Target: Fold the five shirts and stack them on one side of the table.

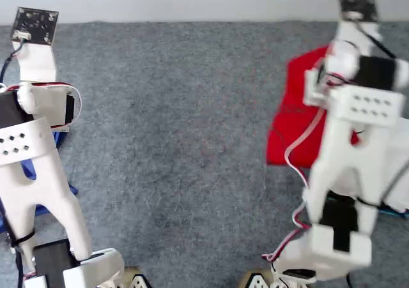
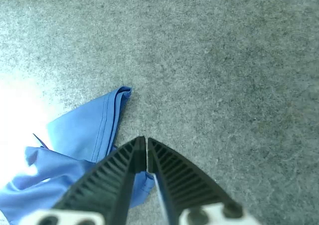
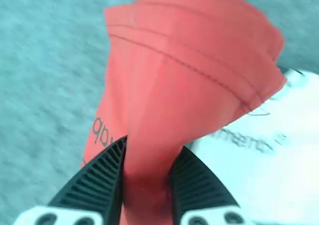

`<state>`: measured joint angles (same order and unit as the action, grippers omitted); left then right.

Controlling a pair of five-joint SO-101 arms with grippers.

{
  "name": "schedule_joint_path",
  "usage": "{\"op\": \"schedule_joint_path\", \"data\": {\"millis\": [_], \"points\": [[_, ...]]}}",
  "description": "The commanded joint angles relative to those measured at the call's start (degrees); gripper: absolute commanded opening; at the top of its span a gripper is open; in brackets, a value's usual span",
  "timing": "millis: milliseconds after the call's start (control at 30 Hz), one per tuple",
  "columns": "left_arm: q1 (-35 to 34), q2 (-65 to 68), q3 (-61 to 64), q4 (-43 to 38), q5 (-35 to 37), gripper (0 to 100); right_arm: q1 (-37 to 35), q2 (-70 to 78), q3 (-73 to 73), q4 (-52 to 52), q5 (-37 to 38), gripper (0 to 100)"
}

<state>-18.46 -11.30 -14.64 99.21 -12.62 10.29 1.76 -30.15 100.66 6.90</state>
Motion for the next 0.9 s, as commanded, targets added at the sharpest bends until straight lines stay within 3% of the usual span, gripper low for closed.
{"op": "schedule_joint_path", "data": {"millis": [0, 267, 600, 800, 867], "points": [[-0.26, -1.58, 0.84, -0.97, -0.53, 1, 6.29, -6.29, 4.75, 1.98, 7.12, 0.9], [0.00, -1.67, 2.33, -1.76, -0.26, 1, 18.24, -0.84, 10.46, -9.80, 18.02, 0.9], [0.00, -1.67, 2.33, -1.58, -0.35, 1, 21.32, 9.10, 10.20, -18.59, 26.55, 2.8], [0.00, -1.67, 2.33, -1.41, -0.18, 1, 23.96, 6.46, 7.30, -12.88, 22.24, 35.7], [0.00, -1.67, 2.33, -1.41, -0.18, 1, 24.04, 4.70, 5.89, -12.35, 20.04, 39.6]]}}
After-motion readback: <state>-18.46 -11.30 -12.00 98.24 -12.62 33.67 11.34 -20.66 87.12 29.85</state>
